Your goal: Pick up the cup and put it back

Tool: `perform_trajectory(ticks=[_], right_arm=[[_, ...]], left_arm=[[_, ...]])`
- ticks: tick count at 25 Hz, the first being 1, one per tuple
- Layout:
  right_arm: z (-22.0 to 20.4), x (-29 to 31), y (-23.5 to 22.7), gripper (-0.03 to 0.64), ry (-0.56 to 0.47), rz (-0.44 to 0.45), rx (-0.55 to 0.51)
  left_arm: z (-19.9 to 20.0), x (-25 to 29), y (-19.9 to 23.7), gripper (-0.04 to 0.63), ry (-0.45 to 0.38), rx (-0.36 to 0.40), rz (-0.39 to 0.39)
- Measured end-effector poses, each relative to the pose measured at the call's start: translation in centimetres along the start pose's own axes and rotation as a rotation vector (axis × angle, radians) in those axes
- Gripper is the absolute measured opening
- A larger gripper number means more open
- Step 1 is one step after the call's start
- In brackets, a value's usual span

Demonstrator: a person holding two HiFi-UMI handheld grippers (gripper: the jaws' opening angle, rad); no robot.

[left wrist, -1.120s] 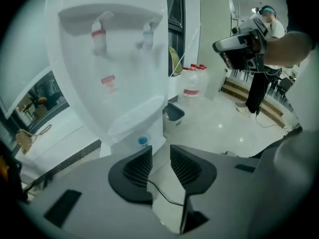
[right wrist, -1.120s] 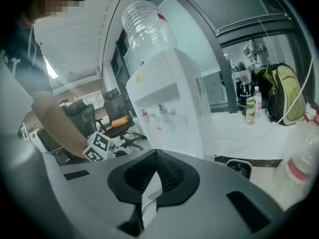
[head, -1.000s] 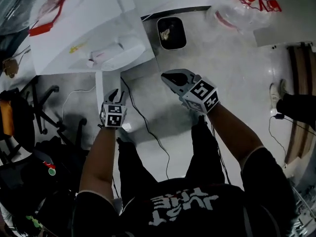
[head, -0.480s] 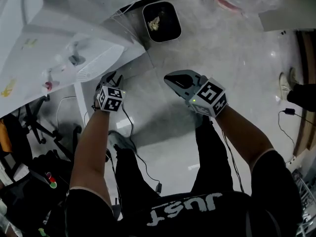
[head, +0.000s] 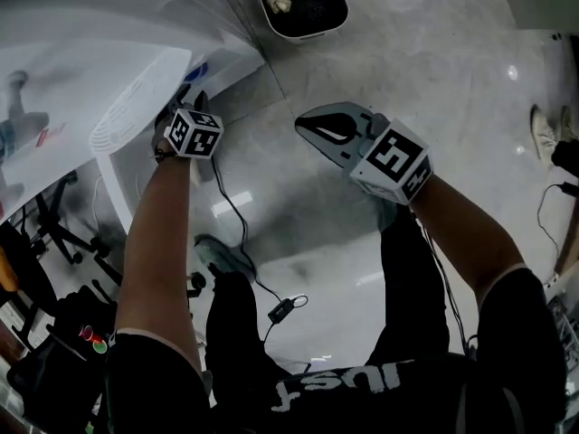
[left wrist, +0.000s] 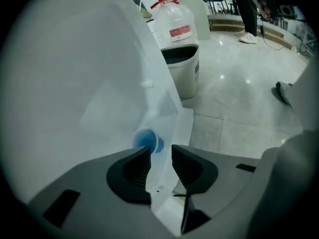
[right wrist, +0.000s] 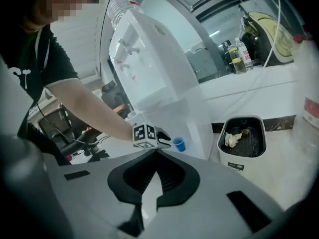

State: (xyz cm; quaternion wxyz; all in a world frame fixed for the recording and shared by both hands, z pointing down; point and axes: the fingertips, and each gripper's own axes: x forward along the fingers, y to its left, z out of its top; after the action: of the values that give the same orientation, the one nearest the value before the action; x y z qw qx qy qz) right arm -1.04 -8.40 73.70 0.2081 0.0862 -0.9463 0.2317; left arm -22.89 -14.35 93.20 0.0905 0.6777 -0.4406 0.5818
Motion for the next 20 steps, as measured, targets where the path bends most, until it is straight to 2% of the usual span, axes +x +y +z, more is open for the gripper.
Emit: perform_trajectory(ticks=[6, 13, 14, 15, 16, 17, 20], right_arm=[[-3.5, 0.1, -1.1, 0.034, 0.015, -0.012, 0.048], [-4.7, -1.2, -2.5, 0.034, 0.007, -0.037, 0.071], [-4.8, -1.3, -2.6, 0.034, 0.008, -0.041, 0.069], [-5.0, -1.4, -2.7, 0.034, 0.01, -0.044, 0.069], [-5.1, -1.4, -2.7, 0.034, 0.012, -0.048, 0.072], [-5.2, -1.5, -2.6, 0.034, 0.014, -0.051, 0.078], [-4.7, -2.3, -0.8, 0.033, 0.029, -0.053, 0.11]], left_arm=[[-0.2, 3.7, 0.7, 0.129, 0.042, 0.148, 0.047], [0.6, 5.9, 1.0, 0.127, 0.097, 0.214, 0.08], [0.7, 6.1, 0.8, 0.119, 0.105, 0.228, 0.071], [0.8, 6.2, 0.5, 0.043, 0.113, 0.24, 0.049], [1.0, 6.0, -0.1, 0.019, 0.115, 0.243, 0.017], [1.5, 5.4, -0.9, 0.015, 0.106, 0.23, -0.023], [3.8, 0.7, -5.2, 0.015, 0.035, 0.129, -0.164]])
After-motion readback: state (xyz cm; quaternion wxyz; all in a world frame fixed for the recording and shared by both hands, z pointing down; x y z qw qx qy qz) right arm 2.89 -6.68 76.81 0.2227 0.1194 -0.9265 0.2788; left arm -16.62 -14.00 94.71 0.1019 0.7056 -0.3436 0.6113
